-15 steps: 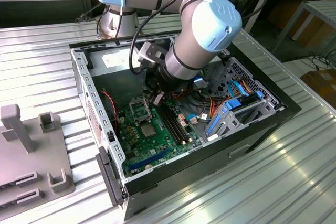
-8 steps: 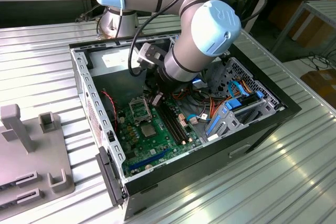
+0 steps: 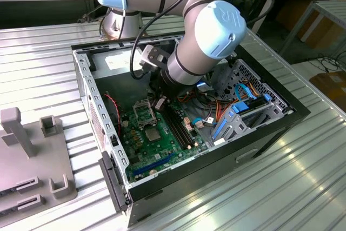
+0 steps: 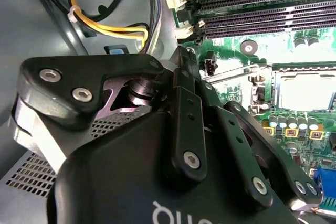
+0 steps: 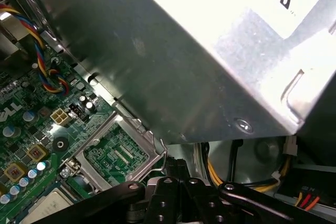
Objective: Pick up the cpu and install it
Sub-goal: 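Close the cpu cover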
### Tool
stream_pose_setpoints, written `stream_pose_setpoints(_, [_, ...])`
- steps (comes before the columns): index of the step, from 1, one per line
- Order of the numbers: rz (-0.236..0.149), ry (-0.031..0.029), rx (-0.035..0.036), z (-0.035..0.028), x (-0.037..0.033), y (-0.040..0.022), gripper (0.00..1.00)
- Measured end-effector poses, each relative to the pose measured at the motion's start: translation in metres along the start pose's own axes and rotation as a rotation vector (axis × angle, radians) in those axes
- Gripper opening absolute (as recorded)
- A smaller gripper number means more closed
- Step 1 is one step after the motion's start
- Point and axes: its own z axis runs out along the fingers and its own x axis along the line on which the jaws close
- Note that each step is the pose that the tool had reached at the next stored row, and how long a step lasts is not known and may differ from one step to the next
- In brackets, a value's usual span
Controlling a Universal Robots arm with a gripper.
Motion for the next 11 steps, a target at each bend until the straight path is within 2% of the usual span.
stream_pose_setpoints(2, [0.0,0.0002,0.0003,-0.0025,-0.0005,0.0007,0.11])
stream_pose_setpoints(4, [0.0,0.0029,0.0032,-0.0043,-0.0009,0.0013,0.11])
stream_pose_setpoints(7, [0.001,0.0123,0.0125,-0.0049,-0.0011,0.0016,0.11])
stream_pose_setpoints(11, [0.001,0.0132,0.0134,-0.004,-0.0028,0.0019,0.11])
